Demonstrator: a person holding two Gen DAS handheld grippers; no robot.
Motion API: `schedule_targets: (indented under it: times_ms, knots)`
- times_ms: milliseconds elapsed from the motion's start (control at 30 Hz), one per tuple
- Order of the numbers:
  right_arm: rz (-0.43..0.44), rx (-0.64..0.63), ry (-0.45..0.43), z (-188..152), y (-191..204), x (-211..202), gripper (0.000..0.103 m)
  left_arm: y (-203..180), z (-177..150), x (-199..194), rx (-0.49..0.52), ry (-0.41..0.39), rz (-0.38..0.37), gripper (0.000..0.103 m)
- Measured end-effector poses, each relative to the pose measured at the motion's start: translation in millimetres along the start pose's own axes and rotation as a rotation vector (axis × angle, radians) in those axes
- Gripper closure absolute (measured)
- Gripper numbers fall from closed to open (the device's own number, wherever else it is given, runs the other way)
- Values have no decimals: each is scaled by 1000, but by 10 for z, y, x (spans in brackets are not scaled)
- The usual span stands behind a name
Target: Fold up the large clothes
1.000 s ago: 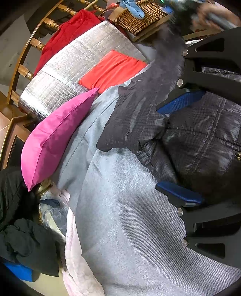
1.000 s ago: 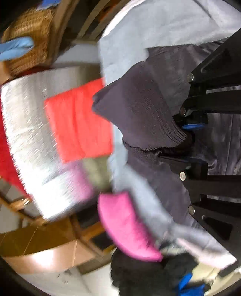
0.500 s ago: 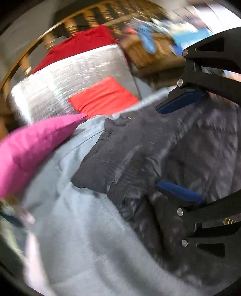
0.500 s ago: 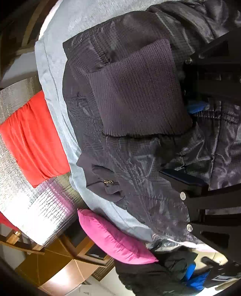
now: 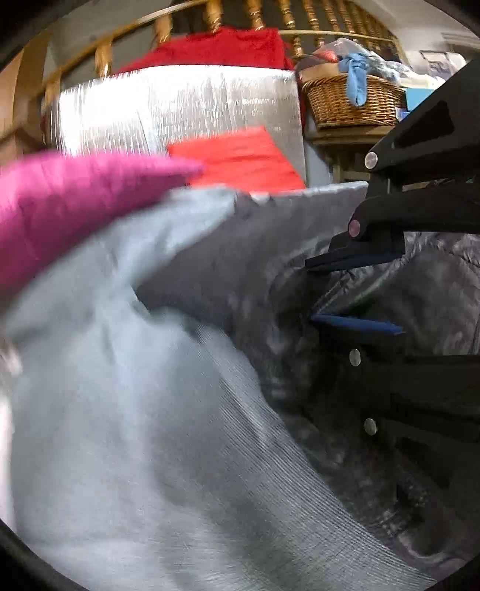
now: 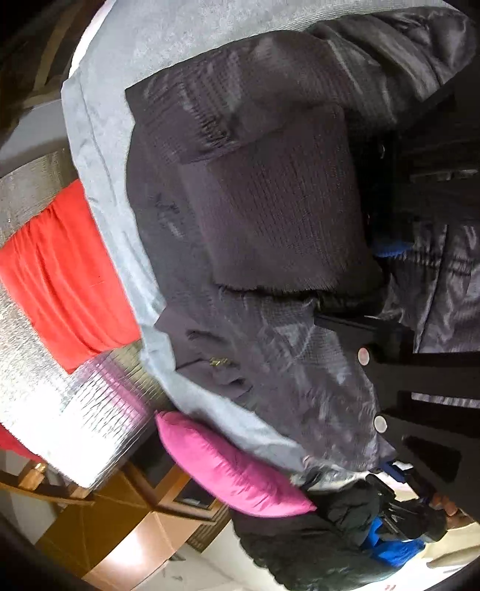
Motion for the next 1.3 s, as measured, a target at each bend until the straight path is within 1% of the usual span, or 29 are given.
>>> schedule_targets:
  times_ms: [33, 67, 100, 133, 167, 200, 233, 267, 333, 367, 400, 433, 467, 500, 567, 600, 667, 700, 733, 767, 800, 900, 1000, 1067, 1133, 1167, 1233, 1267, 1300]
  knots:
    - [-5, -6, 10, -25, 2, 20, 75, 3, 8, -12, -18, 12, -22, 74]
    - [-7, -20, 11, -29, 27, 24, 74, -34, 7, -59, -12, 9, -38, 61]
    - [-1, -29, 3, -26, 46, 1, 73, -97, -2, -120, 6, -1, -50, 43]
    - [11, -25, -2, -16, 49, -21, 72, -155, -12, -182, 19, -10, -58, 34]
    - [31, -4, -4, -2, 36, -45, 62, -188, -39, -233, 25, -23, -65, 15]
    - [53, 19, -13, 11, 20, -78, 55, -237, -59, -288, 28, -60, -68, 7]
    - [78, 44, -32, 21, 3, -123, 36, -236, -75, -293, 36, -84, -59, 7]
    - [101, 63, -53, 26, -9, -160, 35, -239, -56, -248, 45, -99, -23, 7]
    - [93, 78, -41, 40, 0, -133, 35, -151, -7, -118, 3, -68, 14, 11]
    - [82, 70, -25, 40, 17, -105, 37, -99, 21, -101, -23, -77, 69, 37]
    - [70, 57, -16, 36, 31, -93, 41, -67, 63, -114, -38, -77, 125, 83]
    - [53, 48, -3, 42, 50, -75, 69, -24, 79, -141, -45, -63, 113, 88]
    - [27, 40, 8, 54, 70, -69, 77, -10, 95, -199, -44, -68, 79, 89]
    - [29, 29, -1, 65, 92, -97, 78, -21, 89, -267, -17, -78, 59, 89]
    - [34, -30, -34, 56, 206, -213, 78, 15, 53, -285, 34, -89, 84, 89]
    - [29, -69, -43, 37, 262, -233, 78, 69, 50, -226, 36, -65, 103, 88]
    - [-35, -102, -4, -40, 252, -108, 73, 85, 82, -210, 11, -35, 76, 82]
    - [-59, -94, 35, -89, 183, -11, 71, 37, 98, -231, 7, -12, 75, 70]
    - [-49, -84, 49, -120, 140, 37, 70, -13, 99, -255, 13, 14, 75, 63]
    - [-13, -76, 22, -142, 86, 16, 66, -74, 82, -294, 29, 33, 73, 47]
    - [2, -72, 6, -141, 62, -12, 64, -170, 71, -389, 72, 40, 75, 37]
    - [36, -61, 11, -116, 36, -17, 58, -377, 118, -665, 200, -22, 87, 35]
    - [46, -38, 16, -102, 16, 1, 58, -517, 354, -629, 260, -81, 102, 28]
    - [48, -28, 17, -69, 44, -4, 58, -535, 678, -300, 246, -57, 182, 29]
    - [65, -50, 1, -35, 101, -41, 57, -578, 878, 11, 237, -15, 200, 30]
    - [46, -94, -9, -9, 166, -73, 57, -609, 922, 166, 250, 25, 192, 30]
    - [25, -136, -5, 5, 201, -48, 57, -641, 1005, 433, 266, 74, 213, 36]
    - [16, -138, 9, -3, 173, -5, 61, -653, 1033, 531, 257, 82, 231, 52]
    - [12, -137, 25, -19, 140, 42, 65, -685, 1030, 617, 273, 98, 222, 84]
Point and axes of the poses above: each gripper's, at about its wrist camera, not at the fingertips, and x roughly the way its jaws point, y to its left, z to its top, the point moved 1 cm from there along x, roughly the way its jaws point, and after that the axes turned 1 degree about -x, right-handed, at the moved point
